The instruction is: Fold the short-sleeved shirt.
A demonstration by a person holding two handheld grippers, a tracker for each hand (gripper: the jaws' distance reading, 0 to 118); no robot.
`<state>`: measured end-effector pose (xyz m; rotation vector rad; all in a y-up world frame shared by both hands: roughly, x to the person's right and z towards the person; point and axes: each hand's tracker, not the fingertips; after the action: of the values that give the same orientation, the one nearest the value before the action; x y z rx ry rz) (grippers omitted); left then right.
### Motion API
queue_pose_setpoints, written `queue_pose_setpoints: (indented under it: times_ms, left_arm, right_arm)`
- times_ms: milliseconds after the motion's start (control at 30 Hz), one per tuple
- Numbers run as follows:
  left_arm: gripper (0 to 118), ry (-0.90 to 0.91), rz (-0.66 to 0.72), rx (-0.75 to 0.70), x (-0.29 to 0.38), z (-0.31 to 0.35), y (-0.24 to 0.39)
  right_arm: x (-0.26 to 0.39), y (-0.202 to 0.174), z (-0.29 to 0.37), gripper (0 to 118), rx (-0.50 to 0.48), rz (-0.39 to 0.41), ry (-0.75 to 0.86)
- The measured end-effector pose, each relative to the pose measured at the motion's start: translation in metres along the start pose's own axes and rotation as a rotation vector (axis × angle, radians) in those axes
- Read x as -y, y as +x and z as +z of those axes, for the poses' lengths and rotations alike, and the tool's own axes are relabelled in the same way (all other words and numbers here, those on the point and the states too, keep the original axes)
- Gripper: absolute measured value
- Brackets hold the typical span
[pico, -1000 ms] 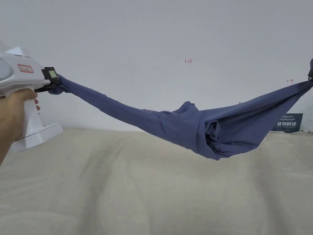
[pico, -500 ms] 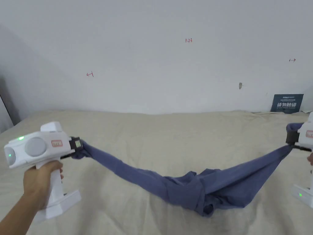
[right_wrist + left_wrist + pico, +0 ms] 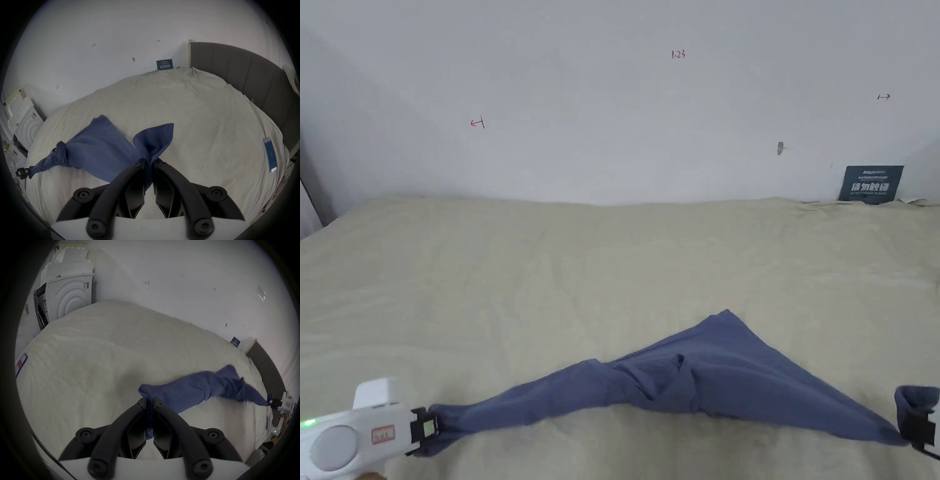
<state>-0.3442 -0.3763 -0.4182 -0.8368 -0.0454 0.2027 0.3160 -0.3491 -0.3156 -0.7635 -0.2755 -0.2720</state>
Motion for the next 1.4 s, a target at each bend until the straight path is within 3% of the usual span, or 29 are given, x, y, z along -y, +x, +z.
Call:
queue_pose_setpoints:
  times_ms: [333,667,967,1267,1300,1367,1400]
  left_arm:
    - [4,-0.081,-0.049,-0.047,0.057,0.034,-0.035]
    - [4,-0.129,-0.022,-0.061,0.096,0.069,-0.063]
    - [4,-0.21,-0.045,-0.095,0.117,0.052,-0.055]
    - [6,-0.206,-0.022,-0.096,0.121,0.055,-0.053]
    - [11,-0.197,-0.023,-0.093,0.122,0.056,-0.052]
    - [35,-0.185,-0.019,-0.104,0.119,0.059,-0.051]
    - [62,-0.177,-0.015,-0.109,0.116,0.061,-0.05]
  right_arm:
    - [0.069,0.031,0.044,6,0.013,0.037,-0.08]
    - [0.103,0.062,0.059,6,0.051,0.011,-0.169]
    - [0.116,0.059,0.025,6,0.106,-0.003,-0.299]
    - [0.121,0.056,0.033,8,0.105,-0.018,-0.278]
    - [0.121,0.056,0.035,8,0.1,-0.017,-0.273]
    - [0.12,0.054,0.041,18,0.097,-0.011,-0.262]
    - [0.119,0.053,0.045,36,0.094,-0.006,-0.25]
